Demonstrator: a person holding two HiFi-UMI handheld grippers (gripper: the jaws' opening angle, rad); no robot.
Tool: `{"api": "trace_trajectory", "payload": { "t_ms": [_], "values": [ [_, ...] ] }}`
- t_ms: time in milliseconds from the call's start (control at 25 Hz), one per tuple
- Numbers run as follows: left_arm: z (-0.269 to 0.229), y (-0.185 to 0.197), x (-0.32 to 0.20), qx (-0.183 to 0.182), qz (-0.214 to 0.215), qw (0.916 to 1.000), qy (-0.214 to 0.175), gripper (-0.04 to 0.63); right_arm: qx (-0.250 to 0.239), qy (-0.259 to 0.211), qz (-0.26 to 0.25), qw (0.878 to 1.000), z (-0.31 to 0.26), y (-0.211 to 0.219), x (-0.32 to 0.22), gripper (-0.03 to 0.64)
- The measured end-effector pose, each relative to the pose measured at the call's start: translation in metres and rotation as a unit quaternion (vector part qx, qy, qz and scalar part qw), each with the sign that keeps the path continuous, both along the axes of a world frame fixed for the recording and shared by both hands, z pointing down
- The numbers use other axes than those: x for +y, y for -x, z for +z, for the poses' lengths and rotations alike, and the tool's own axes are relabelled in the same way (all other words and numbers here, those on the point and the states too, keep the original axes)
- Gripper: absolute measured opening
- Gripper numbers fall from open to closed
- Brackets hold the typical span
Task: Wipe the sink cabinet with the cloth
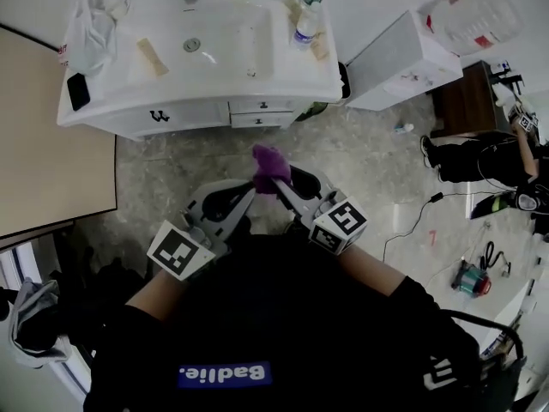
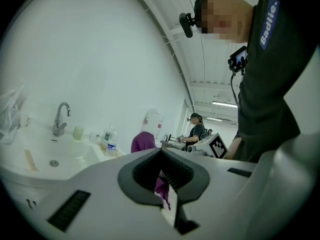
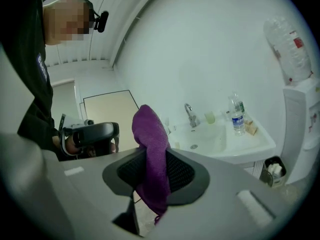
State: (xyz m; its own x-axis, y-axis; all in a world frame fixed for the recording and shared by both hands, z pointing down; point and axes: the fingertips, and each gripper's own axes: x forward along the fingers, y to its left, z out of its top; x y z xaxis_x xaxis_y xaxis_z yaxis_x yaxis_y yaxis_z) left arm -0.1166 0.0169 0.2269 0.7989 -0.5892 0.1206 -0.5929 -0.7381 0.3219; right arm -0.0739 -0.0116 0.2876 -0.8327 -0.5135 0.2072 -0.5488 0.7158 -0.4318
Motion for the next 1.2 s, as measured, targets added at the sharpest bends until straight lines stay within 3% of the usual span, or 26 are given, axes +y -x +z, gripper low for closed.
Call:
{"api": "trace_trajectory", "payload": {
  "t_ms": [360, 600, 760, 960, 1200],
  "values": [
    [0.057, 0.034, -0.057, 0.009, -0.015, 0.9997, 0.018, 0.002, 0.009, 0.068, 0.01, 0.998, 0.105, 0.039, -0.047, 0.104],
    [0.12, 0.03, -0.088, 0.009, -0.039, 0.9991, 0.01, 0.002, 0.012, 0.121, 0.008, 0.993, 0.226, 0.047, -0.095, 0.104],
    [0.164, 0.018, -0.084, 0.012, -0.054, 0.9975, 0.042, 0.002, 0.021, 0.166, 0.005, 0.986, 0.31, 0.061, -0.119, 0.104],
    [0.205, 0.016, -0.087, 0.007, -0.057, 0.9972, 0.048, 0.002, 0.03, 0.173, 0.008, 0.984, 0.381, 0.081, -0.16, 0.104],
    [0.233, 0.018, -0.087, 0.0, -0.061, 0.9973, 0.041, 0.002, 0.017, 0.165, 0.023, 0.986, 0.418, 0.097, -0.187, 0.104]
  ]
}}
